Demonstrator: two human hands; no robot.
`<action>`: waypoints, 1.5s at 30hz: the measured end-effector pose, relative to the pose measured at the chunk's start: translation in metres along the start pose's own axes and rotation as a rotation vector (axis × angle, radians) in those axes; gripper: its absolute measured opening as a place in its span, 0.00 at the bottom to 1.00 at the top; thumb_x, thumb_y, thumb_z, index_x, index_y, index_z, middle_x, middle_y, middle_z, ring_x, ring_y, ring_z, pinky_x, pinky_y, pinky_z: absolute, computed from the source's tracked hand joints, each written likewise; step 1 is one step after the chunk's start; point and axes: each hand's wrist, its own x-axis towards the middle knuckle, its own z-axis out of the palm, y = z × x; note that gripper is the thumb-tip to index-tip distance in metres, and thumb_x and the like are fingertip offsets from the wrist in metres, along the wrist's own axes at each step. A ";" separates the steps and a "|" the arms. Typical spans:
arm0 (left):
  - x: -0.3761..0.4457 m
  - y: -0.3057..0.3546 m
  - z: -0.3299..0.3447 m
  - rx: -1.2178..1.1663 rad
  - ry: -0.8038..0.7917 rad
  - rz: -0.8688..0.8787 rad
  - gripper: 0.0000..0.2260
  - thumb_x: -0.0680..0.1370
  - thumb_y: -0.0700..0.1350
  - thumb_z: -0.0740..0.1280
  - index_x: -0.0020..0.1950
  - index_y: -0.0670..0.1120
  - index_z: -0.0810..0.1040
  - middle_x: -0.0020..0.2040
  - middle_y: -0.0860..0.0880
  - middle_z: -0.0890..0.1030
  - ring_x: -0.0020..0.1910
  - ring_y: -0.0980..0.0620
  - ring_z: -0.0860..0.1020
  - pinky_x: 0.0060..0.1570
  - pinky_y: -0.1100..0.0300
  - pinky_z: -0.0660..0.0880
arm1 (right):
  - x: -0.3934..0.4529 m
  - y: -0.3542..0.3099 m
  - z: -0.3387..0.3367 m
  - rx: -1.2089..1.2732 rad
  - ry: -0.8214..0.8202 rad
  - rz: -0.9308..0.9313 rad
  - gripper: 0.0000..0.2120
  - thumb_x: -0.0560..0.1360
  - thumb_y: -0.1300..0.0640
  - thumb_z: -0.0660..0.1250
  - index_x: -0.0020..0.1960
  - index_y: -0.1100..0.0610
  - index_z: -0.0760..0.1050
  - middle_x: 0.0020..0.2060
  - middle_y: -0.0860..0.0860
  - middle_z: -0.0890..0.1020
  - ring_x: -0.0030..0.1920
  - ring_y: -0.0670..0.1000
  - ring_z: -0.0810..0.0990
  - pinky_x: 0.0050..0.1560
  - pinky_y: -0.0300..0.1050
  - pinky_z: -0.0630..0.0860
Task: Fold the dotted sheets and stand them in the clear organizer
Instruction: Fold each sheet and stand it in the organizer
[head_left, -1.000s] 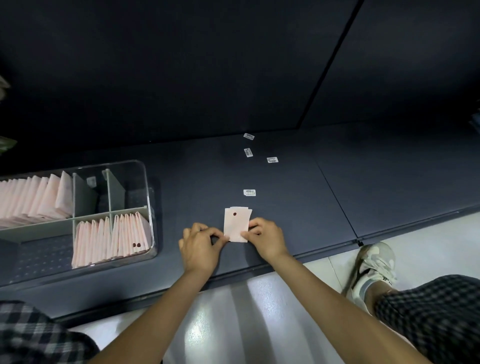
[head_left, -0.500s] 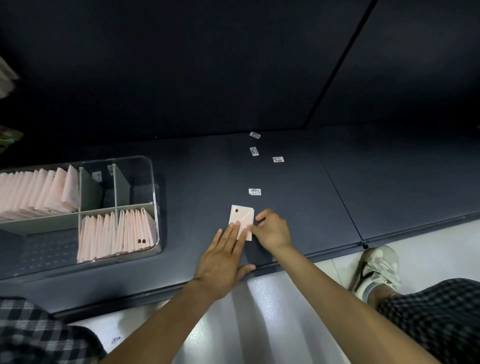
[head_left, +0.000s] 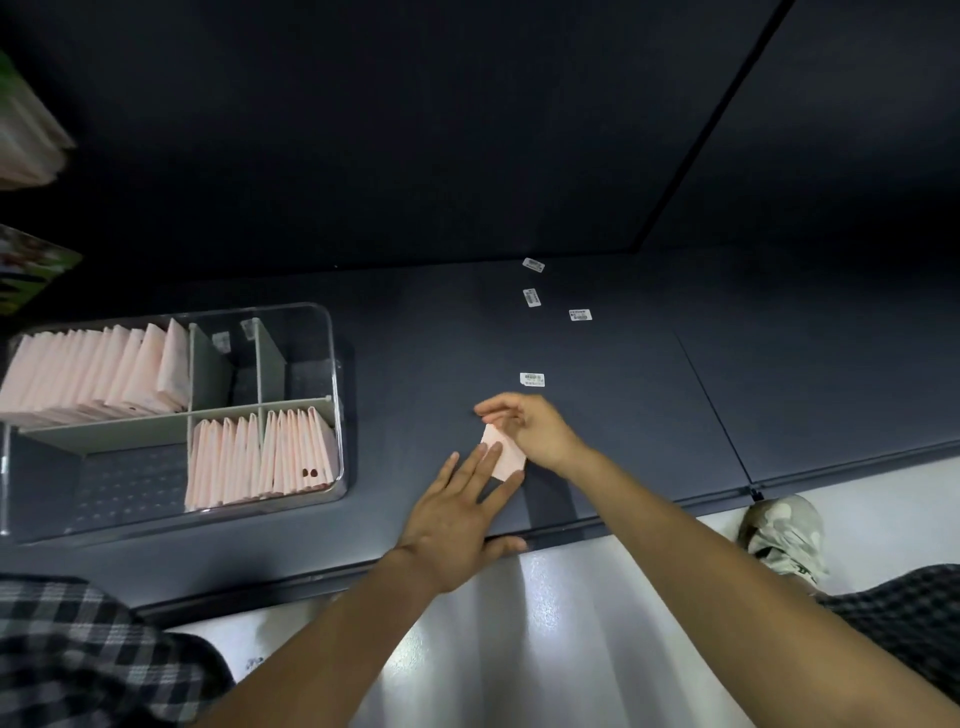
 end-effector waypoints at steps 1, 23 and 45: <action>-0.001 -0.003 -0.001 0.002 -0.007 0.007 0.34 0.76 0.69 0.45 0.77 0.55 0.42 0.78 0.47 0.39 0.73 0.51 0.30 0.69 0.54 0.26 | -0.002 0.001 -0.003 -0.071 -0.009 -0.021 0.16 0.75 0.75 0.58 0.56 0.64 0.78 0.55 0.59 0.81 0.51 0.47 0.77 0.53 0.30 0.71; -0.080 -0.085 -0.123 0.198 0.300 0.084 0.13 0.74 0.55 0.70 0.39 0.46 0.80 0.37 0.49 0.80 0.40 0.46 0.78 0.40 0.57 0.74 | -0.058 -0.043 0.019 0.143 0.079 0.248 0.11 0.75 0.63 0.68 0.38 0.55 0.68 0.31 0.51 0.74 0.30 0.46 0.71 0.26 0.33 0.67; -0.096 -0.148 -0.099 0.331 -0.038 0.032 0.28 0.76 0.69 0.51 0.60 0.51 0.76 0.62 0.51 0.70 0.65 0.46 0.62 0.66 0.48 0.55 | -0.031 -0.137 0.111 -0.135 0.227 0.074 0.11 0.69 0.61 0.68 0.34 0.51 0.68 0.29 0.47 0.76 0.33 0.51 0.76 0.38 0.42 0.72</action>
